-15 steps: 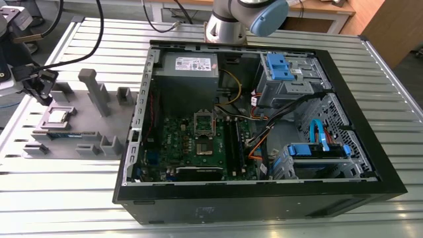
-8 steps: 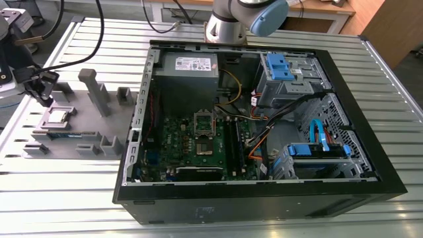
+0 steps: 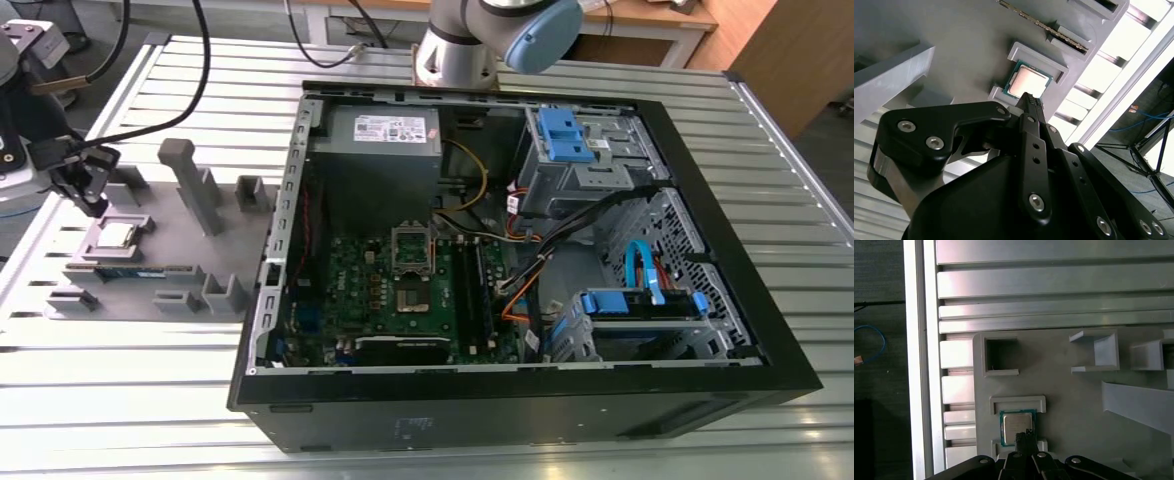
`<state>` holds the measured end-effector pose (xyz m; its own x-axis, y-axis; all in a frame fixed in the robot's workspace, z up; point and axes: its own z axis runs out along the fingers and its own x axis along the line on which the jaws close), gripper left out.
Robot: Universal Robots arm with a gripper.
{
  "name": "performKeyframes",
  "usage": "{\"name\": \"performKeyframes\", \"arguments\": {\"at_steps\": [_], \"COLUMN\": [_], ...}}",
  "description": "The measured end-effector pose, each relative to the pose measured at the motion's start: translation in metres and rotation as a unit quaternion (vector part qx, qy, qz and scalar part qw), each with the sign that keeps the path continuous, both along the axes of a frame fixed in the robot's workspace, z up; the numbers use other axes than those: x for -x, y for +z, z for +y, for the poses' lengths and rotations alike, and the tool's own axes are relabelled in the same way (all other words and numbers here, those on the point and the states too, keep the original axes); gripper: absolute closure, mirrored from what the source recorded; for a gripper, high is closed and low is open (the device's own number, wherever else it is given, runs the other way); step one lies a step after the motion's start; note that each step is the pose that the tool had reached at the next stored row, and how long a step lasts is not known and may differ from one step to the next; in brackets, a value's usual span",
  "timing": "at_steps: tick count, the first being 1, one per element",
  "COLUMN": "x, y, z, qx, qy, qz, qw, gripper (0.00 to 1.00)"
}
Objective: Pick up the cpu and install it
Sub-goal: 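Pick up the cpu and move it towards the insertion slot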
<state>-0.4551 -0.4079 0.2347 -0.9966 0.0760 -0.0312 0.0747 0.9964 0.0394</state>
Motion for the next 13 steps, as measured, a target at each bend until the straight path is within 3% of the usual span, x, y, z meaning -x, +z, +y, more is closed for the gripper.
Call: {"name": "performKeyframes", "arguments": {"at_steps": [13], "x": [0.0007], "y": [-0.0033], "z": [0.0000], "qx": [0.0000], "qy": [0.000], "qz": [0.0000], "qw": [1.00000], "gripper": [0.89]}}
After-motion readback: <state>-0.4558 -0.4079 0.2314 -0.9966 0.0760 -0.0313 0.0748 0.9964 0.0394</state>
